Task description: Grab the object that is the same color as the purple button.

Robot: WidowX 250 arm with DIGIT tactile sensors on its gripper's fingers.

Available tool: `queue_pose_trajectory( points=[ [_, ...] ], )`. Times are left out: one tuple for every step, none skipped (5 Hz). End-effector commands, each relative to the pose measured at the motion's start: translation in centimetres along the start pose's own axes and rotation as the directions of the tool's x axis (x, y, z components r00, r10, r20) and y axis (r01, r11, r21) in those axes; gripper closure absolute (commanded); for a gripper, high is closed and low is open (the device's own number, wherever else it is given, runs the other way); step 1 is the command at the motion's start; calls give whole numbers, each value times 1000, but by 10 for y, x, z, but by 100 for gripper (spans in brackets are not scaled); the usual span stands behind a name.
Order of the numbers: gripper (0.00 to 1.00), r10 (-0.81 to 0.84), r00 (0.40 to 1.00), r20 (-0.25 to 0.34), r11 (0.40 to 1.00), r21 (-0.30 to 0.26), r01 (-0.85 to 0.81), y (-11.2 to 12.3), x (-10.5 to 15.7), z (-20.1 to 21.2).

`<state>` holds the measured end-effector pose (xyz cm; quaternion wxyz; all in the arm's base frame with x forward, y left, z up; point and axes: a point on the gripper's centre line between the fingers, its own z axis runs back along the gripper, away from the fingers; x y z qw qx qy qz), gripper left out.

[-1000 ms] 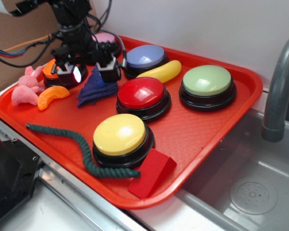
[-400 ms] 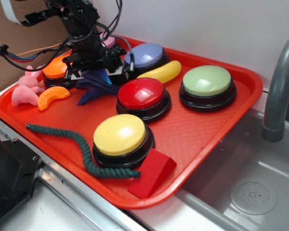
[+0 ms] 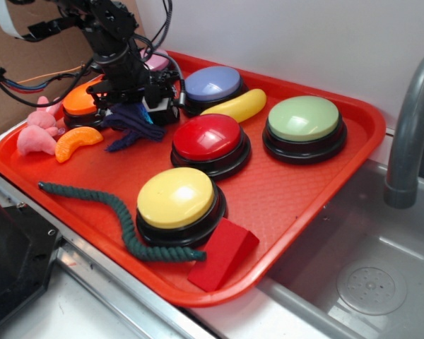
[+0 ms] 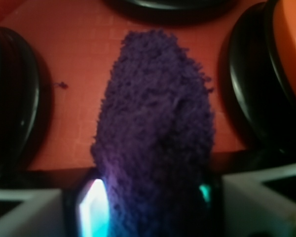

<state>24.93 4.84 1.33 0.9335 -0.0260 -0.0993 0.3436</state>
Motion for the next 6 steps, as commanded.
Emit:
queue_pose_trajectory(
  points=[
    [100, -127, 992, -1, 992, -8, 127, -1, -6, 50],
    [100, -288, 956, -60, 958, -16, 288, -5, -16, 80],
    [100, -421, 905, -66, 907, 1, 422, 6, -37, 103],
    [100, -473, 880, -53, 880, 13, 474, 20, -51, 121],
    [100, -479, 875, -72, 878, -27, 478, 30, -52, 126],
    [100, -422, 901, -97, 905, 20, 426, 30, -40, 128]
  ],
)
